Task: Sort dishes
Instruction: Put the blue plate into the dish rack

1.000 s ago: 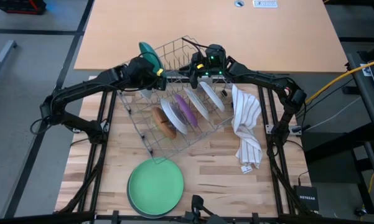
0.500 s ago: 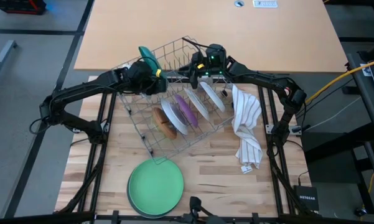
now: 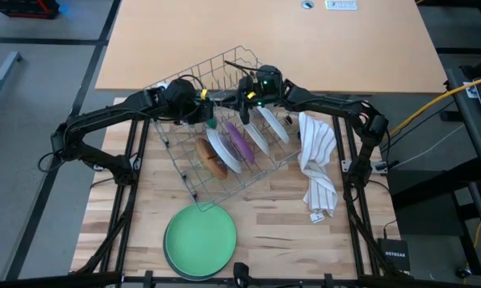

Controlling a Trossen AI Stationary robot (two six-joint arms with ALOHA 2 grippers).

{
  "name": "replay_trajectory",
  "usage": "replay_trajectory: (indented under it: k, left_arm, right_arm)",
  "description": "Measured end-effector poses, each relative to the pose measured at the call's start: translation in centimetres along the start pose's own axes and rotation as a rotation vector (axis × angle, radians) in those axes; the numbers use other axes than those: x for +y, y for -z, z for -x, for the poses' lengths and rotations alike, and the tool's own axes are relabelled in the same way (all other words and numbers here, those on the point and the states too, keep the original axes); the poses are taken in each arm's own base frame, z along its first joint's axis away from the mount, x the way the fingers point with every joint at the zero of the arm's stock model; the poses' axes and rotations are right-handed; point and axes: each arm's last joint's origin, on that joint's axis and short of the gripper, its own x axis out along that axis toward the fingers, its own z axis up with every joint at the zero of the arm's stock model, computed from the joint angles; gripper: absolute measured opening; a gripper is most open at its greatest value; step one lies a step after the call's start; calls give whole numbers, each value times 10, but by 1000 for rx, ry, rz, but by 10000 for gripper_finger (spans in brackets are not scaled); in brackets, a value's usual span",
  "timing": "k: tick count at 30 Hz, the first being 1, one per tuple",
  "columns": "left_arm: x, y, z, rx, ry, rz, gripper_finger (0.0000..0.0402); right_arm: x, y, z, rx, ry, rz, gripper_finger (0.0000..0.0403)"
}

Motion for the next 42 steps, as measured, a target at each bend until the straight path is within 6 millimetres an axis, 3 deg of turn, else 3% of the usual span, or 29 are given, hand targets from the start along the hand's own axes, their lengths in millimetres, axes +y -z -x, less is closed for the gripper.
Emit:
replay_trajectory:
  k: [10,17,23,32,42]
  left_arm:
    - [-4,-3,1,-21,50,-63,6]
    - [-7,-4,1,-37,74,-90,98]
    - [-24,-18,8,-185,258,-177,146]
    - [-23,-34,32,-317,333,-222,150]
    - [-9,-30,85,-420,299,-470,150]
  right_arm:
    - [-1,-1,1,-11,10,5,85]
    - [-1,-1,1,-8,10,3,85]
    - [-1,-1,1,-8,12,3,85]
    - [-1,-1,1,-8,13,3,85]
    - [-1,-2,1,-9,13,-1,85]
